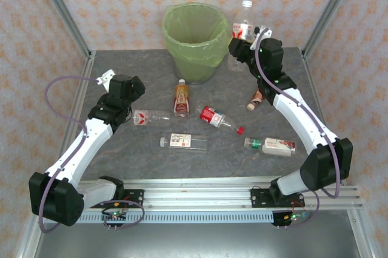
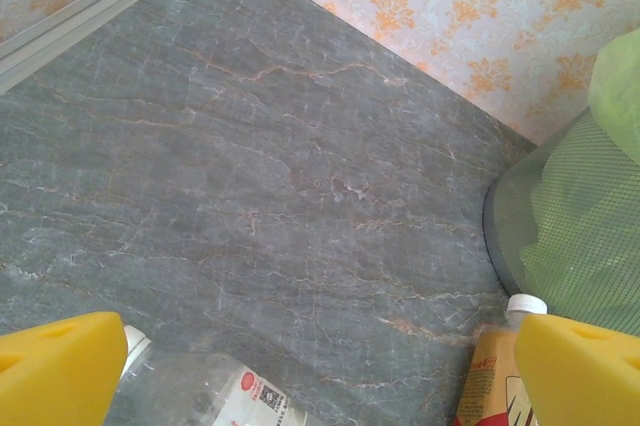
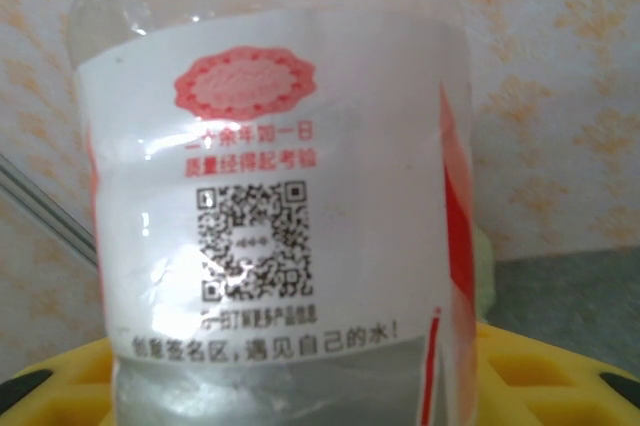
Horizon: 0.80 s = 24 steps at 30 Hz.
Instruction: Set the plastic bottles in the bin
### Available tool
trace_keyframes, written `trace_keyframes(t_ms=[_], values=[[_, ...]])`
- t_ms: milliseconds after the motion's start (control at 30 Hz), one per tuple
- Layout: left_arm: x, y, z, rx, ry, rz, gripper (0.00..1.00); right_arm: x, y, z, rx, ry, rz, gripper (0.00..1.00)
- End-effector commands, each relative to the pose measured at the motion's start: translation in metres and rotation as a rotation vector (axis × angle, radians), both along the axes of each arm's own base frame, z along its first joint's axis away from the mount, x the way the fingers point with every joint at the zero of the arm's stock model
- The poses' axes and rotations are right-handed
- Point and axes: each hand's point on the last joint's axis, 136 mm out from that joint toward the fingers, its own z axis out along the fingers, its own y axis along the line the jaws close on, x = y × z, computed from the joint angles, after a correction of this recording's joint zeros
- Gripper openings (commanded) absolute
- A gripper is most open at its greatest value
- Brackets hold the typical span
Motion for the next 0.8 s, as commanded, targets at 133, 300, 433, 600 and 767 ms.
trace_keyframes(t_ms=[133,300,433,600,767], values=[[-0.011,0.007,-0.002,-0.017,0.009,0.027,1.0,0.035,0.031,0.062,0.119,-0.209,0.096,0.53],[-0.016,0.01,0.0,-0.017,0.008,0.037,1.0,0.061,0.049,0.078,0.136,-0.252,0.152,0.53],[-0.02,0.012,-0.004,-0.039,-0.004,0.061,1.0,0.083,0.059,0.083,0.132,-0.281,0.17,0.54],[-0.016,0.007,-0.006,-0.086,-0.012,0.061,1.0,0.118,0.07,0.065,0.077,-0.284,0.158,0.54],[-0.014,0.006,-0.015,-0.094,-0.004,0.065,1.0,0.148,0.088,0.041,-0.008,-0.239,0.2,0.56]])
